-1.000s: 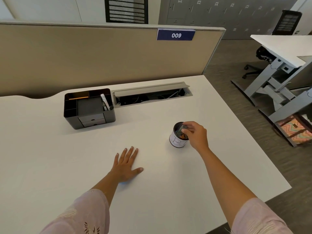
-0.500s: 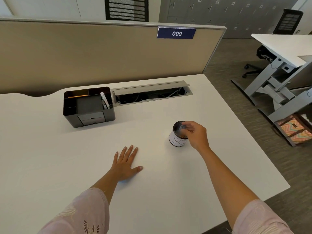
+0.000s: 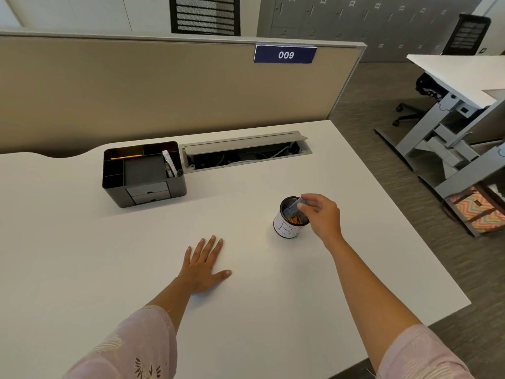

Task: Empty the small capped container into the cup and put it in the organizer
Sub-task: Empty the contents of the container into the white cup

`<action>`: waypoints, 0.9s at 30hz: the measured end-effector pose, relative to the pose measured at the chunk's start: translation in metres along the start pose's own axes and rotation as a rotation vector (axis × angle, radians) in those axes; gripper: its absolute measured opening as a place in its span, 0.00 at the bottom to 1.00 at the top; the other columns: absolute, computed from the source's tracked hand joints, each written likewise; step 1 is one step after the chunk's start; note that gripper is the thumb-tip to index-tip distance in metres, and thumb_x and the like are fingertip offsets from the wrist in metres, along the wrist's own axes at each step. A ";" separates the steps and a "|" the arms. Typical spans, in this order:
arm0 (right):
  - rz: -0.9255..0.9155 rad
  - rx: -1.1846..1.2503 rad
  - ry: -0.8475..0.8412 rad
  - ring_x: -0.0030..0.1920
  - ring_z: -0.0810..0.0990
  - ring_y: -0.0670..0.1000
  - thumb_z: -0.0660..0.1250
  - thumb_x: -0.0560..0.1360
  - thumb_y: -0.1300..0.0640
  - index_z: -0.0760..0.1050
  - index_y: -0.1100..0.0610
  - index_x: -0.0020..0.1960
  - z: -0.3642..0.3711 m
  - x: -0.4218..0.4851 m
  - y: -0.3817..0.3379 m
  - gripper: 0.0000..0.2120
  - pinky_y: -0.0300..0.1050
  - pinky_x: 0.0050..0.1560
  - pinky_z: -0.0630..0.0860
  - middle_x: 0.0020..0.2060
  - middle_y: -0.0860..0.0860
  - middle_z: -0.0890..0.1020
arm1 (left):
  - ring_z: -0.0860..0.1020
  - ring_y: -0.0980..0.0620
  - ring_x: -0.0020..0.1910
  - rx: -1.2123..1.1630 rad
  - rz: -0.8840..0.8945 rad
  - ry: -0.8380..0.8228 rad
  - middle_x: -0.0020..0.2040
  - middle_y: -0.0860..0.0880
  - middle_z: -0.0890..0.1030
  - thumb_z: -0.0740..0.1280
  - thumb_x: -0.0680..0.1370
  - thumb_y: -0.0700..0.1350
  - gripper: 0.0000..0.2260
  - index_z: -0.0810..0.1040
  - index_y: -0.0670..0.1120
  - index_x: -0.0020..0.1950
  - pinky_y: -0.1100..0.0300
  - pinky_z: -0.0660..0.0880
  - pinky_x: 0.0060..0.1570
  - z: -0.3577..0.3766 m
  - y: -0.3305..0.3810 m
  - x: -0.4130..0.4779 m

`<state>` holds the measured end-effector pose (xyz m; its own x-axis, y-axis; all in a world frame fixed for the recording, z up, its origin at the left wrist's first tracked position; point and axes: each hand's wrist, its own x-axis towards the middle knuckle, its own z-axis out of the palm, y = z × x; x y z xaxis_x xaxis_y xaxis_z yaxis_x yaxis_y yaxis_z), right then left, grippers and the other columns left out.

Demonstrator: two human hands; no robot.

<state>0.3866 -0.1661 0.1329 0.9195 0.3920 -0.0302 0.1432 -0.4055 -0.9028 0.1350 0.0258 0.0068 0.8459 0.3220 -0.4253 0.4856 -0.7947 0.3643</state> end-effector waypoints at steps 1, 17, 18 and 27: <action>0.024 0.027 0.017 0.47 0.82 0.46 0.73 0.73 0.60 0.81 0.57 0.57 -0.001 0.001 0.000 0.13 0.30 0.45 0.74 0.47 0.51 0.84 | 0.33 0.50 0.77 -0.001 0.001 0.001 0.78 0.53 0.33 0.35 0.61 0.79 0.48 0.32 0.57 0.76 0.45 0.33 0.73 0.000 0.000 0.000; 0.042 0.046 0.031 0.46 0.82 0.43 0.74 0.72 0.60 0.81 0.57 0.55 0.003 -0.006 -0.003 0.12 0.32 0.45 0.76 0.45 0.48 0.83 | 0.33 0.50 0.77 -0.016 -0.003 0.000 0.78 0.55 0.33 0.38 0.63 0.78 0.47 0.33 0.58 0.76 0.45 0.33 0.73 0.000 -0.001 0.000; 0.038 0.058 0.045 0.46 0.82 0.43 0.74 0.72 0.60 0.81 0.57 0.55 0.002 -0.006 -0.004 0.12 0.34 0.47 0.76 0.46 0.48 0.83 | 0.33 0.50 0.77 -0.013 -0.002 -0.002 0.78 0.55 0.33 0.38 0.63 0.78 0.46 0.33 0.57 0.76 0.45 0.33 0.73 0.000 -0.001 0.000; -0.017 0.203 0.094 0.48 0.83 0.42 0.73 0.73 0.58 0.81 0.58 0.56 0.016 -0.023 -0.032 0.12 0.31 0.47 0.78 0.48 0.50 0.84 | 0.35 0.49 0.77 -0.051 -0.005 -0.055 0.79 0.54 0.36 0.51 0.81 0.60 0.31 0.37 0.55 0.78 0.46 0.33 0.73 -0.009 -0.001 0.002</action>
<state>0.3550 -0.1484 0.1555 0.9489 0.3150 0.0172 0.0910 -0.2212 -0.9710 0.1386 0.0315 0.0127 0.8306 0.2964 -0.4715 0.5018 -0.7655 0.4028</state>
